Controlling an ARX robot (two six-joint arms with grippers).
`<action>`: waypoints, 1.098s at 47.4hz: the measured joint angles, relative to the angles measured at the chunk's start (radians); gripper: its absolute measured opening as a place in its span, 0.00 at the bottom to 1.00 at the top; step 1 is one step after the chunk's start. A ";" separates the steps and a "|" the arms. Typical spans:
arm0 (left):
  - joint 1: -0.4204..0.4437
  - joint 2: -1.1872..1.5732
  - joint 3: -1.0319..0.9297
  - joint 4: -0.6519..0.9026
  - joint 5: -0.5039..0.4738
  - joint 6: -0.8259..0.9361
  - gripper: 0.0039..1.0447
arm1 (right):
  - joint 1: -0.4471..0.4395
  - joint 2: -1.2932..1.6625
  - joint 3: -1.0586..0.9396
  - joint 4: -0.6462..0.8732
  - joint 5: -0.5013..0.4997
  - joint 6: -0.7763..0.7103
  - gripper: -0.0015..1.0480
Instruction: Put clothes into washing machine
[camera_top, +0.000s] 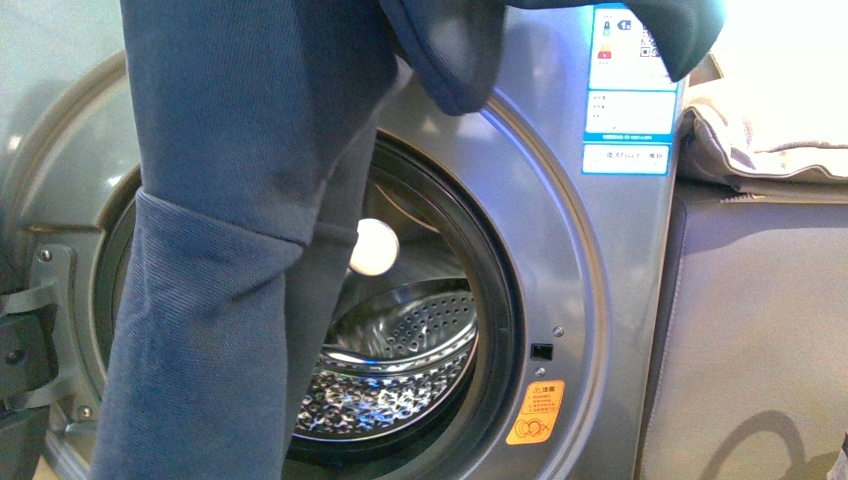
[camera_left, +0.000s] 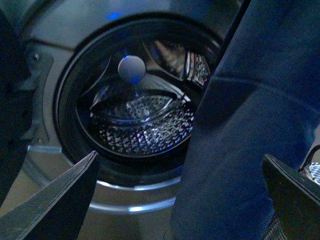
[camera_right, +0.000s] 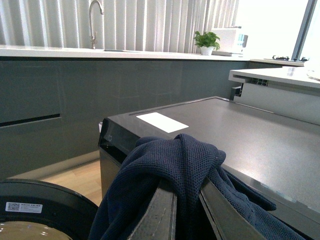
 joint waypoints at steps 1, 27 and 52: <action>0.024 0.042 0.023 0.043 0.032 -0.011 0.94 | 0.000 0.000 0.000 0.000 0.000 0.000 0.05; -0.187 0.469 0.583 0.143 0.118 0.047 0.94 | 0.000 0.000 0.000 0.000 0.000 0.000 0.05; -0.588 0.683 0.788 0.058 0.097 0.163 0.94 | 0.000 0.000 0.000 0.000 0.000 0.000 0.05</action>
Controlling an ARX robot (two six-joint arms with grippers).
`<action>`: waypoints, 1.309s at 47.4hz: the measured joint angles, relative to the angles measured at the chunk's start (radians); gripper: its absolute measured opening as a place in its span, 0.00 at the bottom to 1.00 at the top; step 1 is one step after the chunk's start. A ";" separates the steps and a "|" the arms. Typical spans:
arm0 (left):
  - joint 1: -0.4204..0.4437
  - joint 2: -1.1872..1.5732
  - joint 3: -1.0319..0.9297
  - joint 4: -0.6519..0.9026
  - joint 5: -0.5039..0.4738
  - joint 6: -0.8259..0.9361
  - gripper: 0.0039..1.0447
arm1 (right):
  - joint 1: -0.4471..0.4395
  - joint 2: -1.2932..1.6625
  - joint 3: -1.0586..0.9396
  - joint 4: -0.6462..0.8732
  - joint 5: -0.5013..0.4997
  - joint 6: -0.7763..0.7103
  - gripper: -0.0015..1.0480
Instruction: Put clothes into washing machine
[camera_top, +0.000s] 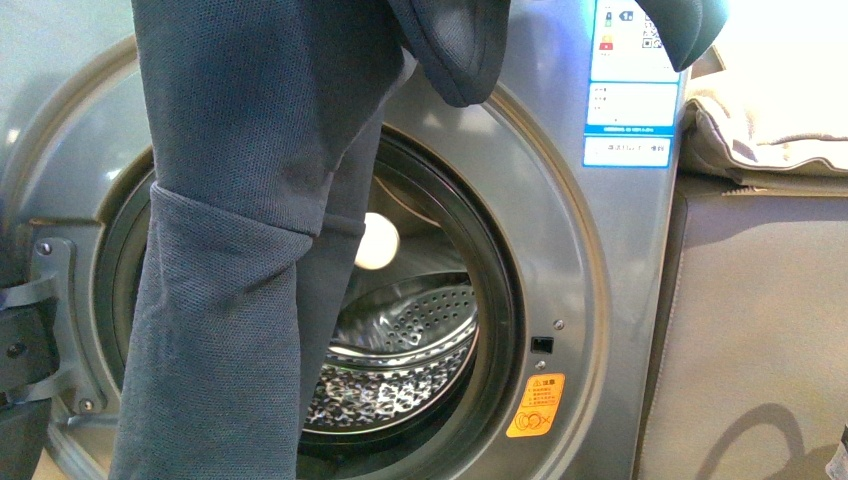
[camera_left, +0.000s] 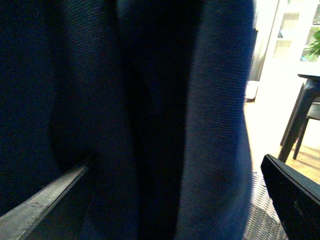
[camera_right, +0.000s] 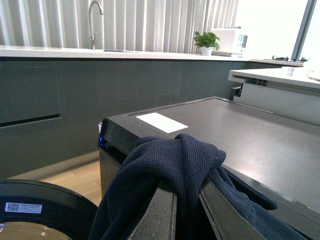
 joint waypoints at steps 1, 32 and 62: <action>-0.002 0.014 0.010 -0.002 -0.011 0.008 0.94 | 0.000 0.000 0.000 0.000 0.000 0.000 0.05; 0.002 0.013 0.006 0.027 -0.385 0.304 0.94 | 0.000 0.000 0.000 0.000 0.000 0.000 0.05; 0.052 0.166 0.068 0.117 -0.349 0.198 0.94 | 0.000 0.000 0.000 0.000 0.002 0.000 0.05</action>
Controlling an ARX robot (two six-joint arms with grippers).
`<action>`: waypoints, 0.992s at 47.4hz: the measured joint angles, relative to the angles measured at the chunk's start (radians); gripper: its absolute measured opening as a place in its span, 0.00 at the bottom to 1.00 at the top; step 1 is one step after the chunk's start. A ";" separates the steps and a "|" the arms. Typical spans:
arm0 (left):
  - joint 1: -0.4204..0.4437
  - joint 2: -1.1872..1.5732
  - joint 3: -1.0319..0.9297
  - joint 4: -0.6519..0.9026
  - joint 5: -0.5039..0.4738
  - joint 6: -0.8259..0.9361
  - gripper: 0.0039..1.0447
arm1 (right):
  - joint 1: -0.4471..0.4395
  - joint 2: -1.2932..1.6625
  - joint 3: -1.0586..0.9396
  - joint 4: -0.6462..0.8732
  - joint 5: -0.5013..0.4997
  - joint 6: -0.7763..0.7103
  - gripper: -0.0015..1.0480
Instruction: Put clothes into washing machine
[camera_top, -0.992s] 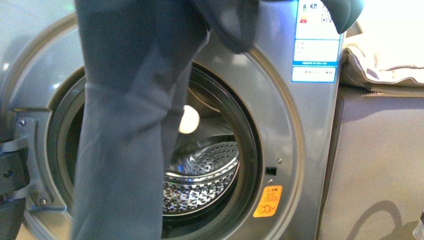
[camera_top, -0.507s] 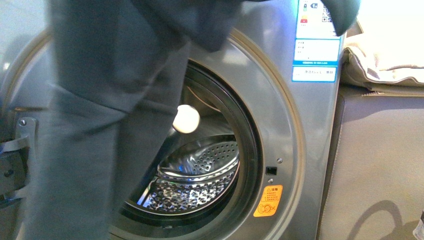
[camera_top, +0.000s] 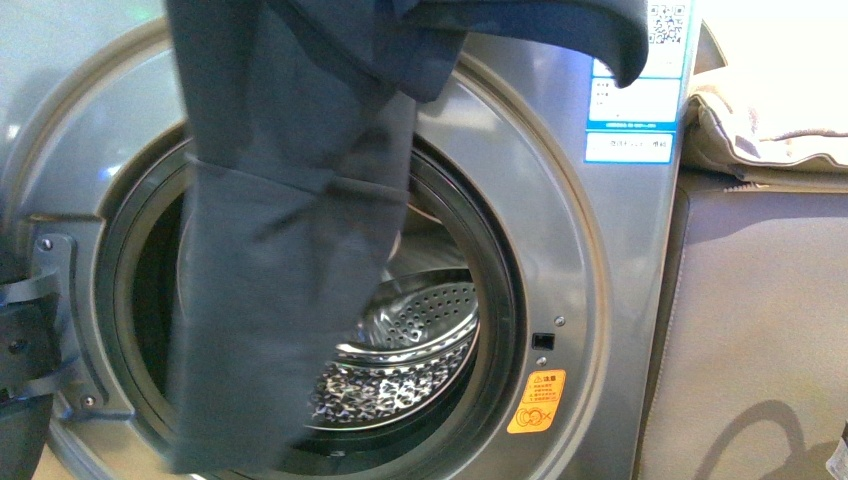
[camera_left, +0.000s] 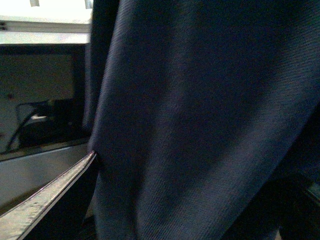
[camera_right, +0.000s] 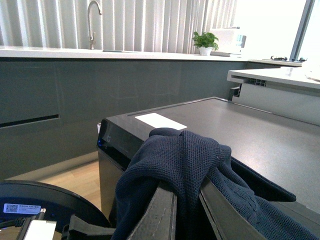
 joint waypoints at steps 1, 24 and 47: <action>-0.010 0.000 0.000 0.012 0.033 -0.015 0.94 | 0.000 0.000 0.000 0.000 0.000 0.000 0.05; -0.137 0.030 0.006 0.083 0.241 -0.167 0.94 | 0.000 0.000 0.000 0.000 0.000 0.000 0.05; -0.236 0.184 0.149 0.087 0.158 -0.169 0.94 | 0.000 0.000 0.000 0.000 0.003 -0.001 0.05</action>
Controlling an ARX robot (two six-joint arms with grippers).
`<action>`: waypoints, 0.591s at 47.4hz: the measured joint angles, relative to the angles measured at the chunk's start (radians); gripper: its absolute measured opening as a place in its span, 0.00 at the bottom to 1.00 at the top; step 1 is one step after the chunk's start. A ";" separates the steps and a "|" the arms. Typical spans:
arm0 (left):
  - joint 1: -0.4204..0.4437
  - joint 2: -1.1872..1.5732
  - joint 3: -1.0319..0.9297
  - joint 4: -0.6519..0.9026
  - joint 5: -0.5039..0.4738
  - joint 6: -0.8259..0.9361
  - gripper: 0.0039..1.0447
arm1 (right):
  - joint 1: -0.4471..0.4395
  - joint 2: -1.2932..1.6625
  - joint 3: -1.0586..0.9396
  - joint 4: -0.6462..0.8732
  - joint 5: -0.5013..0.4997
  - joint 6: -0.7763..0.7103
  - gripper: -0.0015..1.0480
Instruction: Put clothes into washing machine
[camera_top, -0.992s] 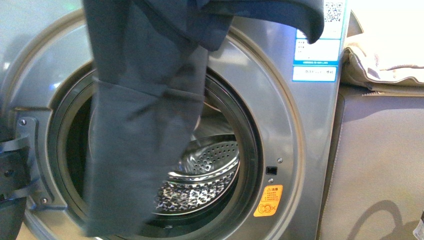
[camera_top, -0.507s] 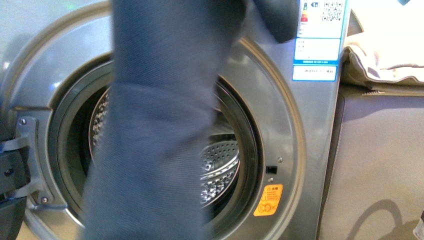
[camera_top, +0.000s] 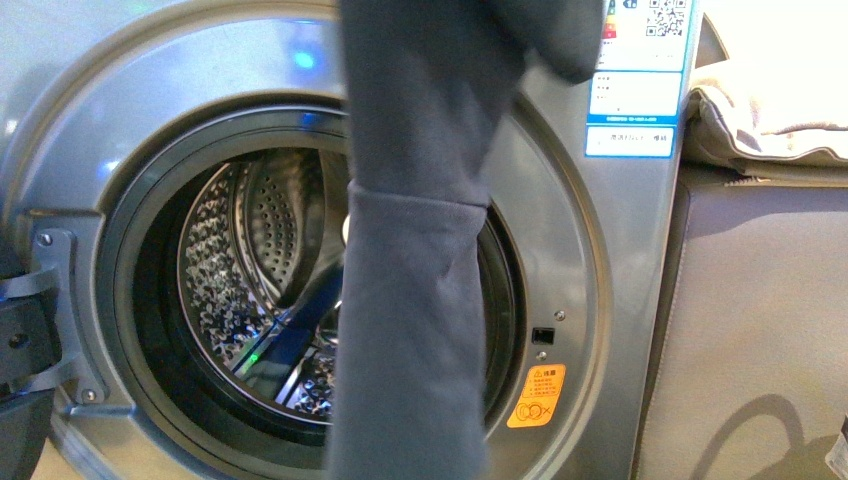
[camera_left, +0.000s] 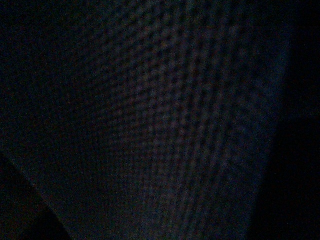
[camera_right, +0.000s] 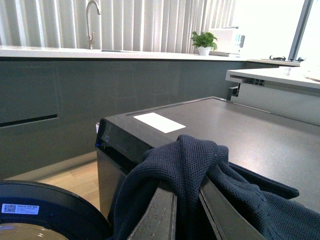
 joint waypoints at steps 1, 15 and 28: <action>-0.002 0.004 0.003 0.000 -0.001 0.000 0.94 | 0.000 0.000 0.000 0.000 0.000 0.000 0.05; -0.055 0.081 0.068 0.016 -0.074 0.009 0.94 | -0.001 0.000 0.000 0.000 0.004 0.000 0.05; -0.071 0.105 0.088 0.018 -0.229 0.050 0.79 | -0.001 0.000 0.000 0.000 0.005 0.000 0.05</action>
